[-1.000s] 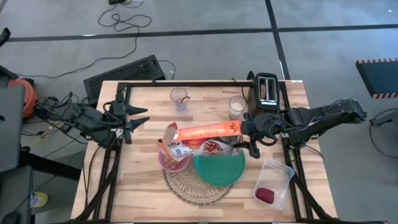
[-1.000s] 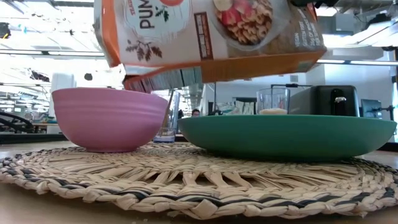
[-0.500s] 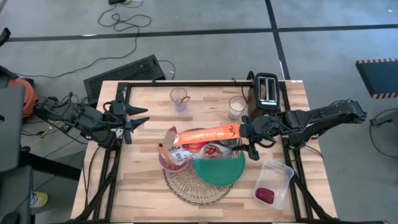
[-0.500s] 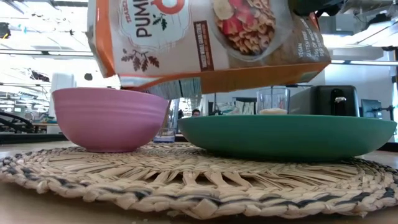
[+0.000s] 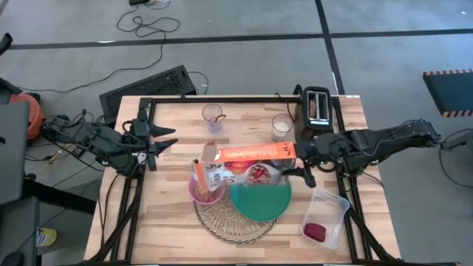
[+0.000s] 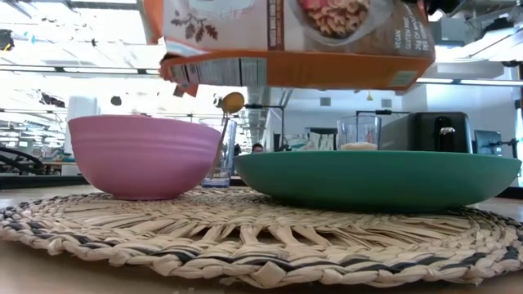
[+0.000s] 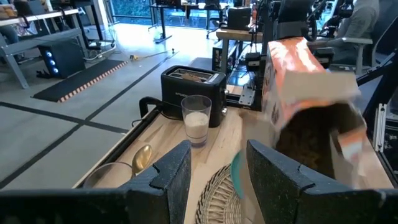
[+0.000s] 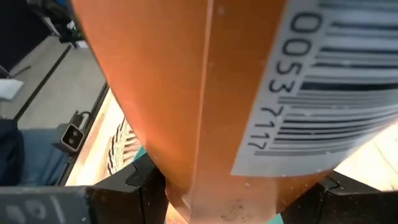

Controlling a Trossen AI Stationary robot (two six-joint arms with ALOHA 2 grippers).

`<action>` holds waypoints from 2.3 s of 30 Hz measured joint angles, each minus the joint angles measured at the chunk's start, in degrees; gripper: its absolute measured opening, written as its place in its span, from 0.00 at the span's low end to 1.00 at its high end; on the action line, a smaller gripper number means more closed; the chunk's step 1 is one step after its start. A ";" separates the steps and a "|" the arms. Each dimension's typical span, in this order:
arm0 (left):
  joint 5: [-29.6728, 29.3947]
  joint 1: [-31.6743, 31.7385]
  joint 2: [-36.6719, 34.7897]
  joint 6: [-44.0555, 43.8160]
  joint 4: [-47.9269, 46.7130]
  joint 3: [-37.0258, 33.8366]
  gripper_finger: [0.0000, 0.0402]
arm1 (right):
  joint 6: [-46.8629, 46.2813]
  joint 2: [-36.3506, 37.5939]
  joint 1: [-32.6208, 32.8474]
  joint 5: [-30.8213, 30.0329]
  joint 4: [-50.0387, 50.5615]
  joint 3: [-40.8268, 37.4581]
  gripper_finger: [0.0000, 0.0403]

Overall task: Arrange a breakfast setting
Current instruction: Pour the cereal into the pink bowl from the cereal box

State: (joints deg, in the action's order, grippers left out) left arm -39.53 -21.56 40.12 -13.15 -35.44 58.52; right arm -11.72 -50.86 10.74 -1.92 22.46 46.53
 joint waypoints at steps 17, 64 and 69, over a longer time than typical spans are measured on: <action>-0.20 0.00 -0.01 0.09 0.44 0.00 0.35 | -0.89 3.82 -0.02 0.08 -8.94 -7.49 0.62; -0.63 0.02 1.99 5.20 9.31 0.02 0.35 | 7.00 5.85 -3.93 1.75 -41.03 -7.41 0.61; -0.75 0.18 4.04 5.11 11.67 0.02 0.35 | 7.16 1.80 -9.07 8.60 -49.46 -7.41 0.61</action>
State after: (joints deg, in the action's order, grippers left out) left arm -40.27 -21.38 44.16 -8.04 -23.77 58.54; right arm -4.56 -49.06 1.67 6.67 -27.00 39.11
